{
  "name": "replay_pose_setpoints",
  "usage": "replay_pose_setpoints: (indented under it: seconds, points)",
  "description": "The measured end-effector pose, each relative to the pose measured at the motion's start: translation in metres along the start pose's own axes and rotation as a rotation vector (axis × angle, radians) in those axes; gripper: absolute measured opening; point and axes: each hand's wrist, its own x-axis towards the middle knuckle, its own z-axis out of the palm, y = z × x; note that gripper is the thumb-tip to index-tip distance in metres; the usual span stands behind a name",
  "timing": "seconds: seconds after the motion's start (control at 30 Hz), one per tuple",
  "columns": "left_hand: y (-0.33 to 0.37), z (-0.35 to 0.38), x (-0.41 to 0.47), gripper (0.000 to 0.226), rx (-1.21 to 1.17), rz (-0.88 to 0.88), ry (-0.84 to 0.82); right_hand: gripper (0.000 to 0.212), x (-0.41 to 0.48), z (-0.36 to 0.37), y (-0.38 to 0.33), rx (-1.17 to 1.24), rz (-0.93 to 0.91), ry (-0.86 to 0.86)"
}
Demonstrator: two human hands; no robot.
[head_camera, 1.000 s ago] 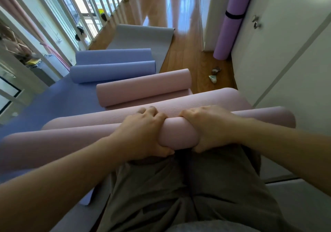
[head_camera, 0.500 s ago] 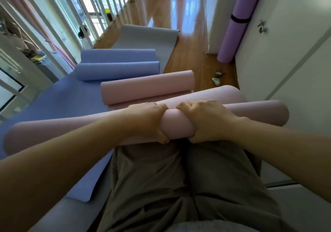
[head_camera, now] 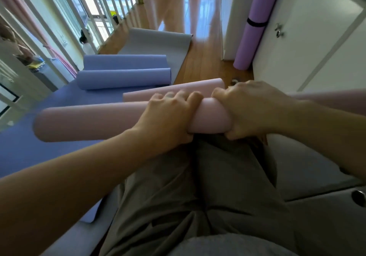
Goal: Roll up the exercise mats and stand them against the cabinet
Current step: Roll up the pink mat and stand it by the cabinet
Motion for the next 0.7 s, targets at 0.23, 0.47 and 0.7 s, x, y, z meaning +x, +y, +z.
replay_pose_setpoints:
  seconds: [0.23,0.47,0.7]
  points:
    - [0.022,0.014,-0.023,0.067,0.061,0.085,-0.220,0.067,-0.031,0.046,-0.017,0.265,0.011,-0.151]
    - [0.021,0.026,-0.009,0.079,-0.039,0.035,-0.416,0.084,-0.022,0.053,-0.008,0.308,-0.017,-0.269]
    - [0.002,0.023,0.025,0.089,-0.198,0.011,-0.674,0.099,-0.022,0.056,-0.034,0.215,0.044,-0.142]
